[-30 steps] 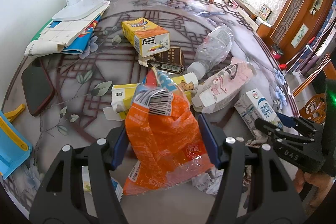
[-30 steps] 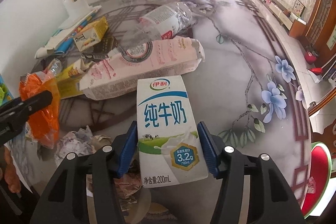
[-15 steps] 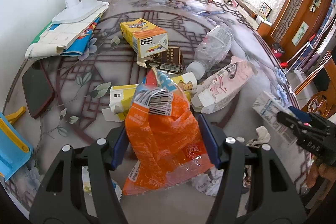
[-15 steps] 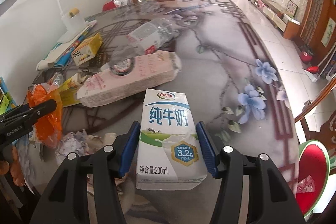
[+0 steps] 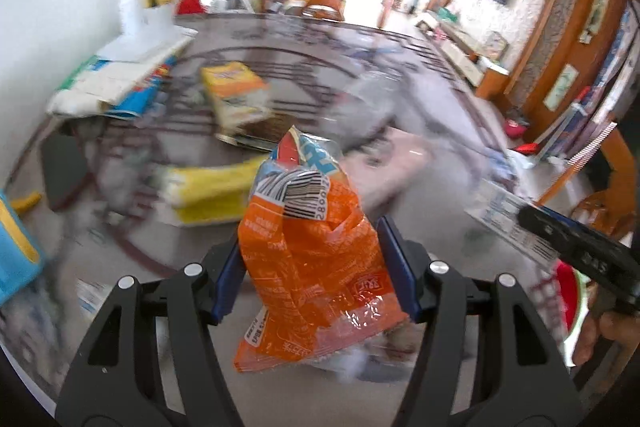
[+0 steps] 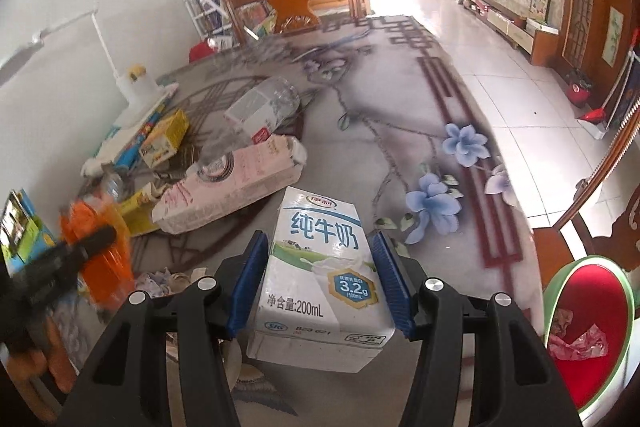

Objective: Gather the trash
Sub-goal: 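Carry the milk carton and orange bag to the red bin and drop them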

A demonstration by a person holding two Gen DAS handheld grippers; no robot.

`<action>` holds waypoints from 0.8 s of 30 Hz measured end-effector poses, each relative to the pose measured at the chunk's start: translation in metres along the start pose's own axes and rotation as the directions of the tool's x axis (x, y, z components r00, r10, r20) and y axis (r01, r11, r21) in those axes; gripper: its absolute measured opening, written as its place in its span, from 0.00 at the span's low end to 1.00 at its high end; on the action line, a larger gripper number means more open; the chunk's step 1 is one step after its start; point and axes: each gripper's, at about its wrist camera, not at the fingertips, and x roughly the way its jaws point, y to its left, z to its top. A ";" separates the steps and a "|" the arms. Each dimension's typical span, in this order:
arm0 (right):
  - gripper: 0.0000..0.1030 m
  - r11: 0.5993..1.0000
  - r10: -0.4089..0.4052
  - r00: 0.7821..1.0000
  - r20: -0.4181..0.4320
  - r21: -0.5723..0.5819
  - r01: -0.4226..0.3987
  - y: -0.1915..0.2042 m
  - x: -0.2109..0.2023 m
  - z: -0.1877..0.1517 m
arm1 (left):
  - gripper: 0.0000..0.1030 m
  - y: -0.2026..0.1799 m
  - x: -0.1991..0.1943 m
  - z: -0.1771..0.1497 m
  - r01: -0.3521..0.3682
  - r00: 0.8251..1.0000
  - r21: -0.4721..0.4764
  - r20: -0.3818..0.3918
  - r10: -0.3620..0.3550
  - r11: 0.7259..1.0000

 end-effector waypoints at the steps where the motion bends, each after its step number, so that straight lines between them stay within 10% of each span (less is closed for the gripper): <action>1: 0.51 1.000 0.003 1.000 0.008 0.014 -0.003 -0.006 -0.004 0.000 | 0.58 -0.009 -0.001 -0.002 0.009 1.000 0.012 0.000 -0.009 1.000; 21: 0.47 0.973 0.044 0.998 0.039 0.226 -0.052 -0.100 -0.048 -0.010 | 0.58 -0.141 -0.013 -0.014 0.142 0.989 0.183 0.007 -0.146 0.973; 24: 0.18 0.975 0.021 0.998 0.063 0.221 -0.035 -0.104 -0.058 -0.009 | 0.58 -0.147 -0.007 -0.020 0.159 0.987 0.180 -0.035 -0.156 0.971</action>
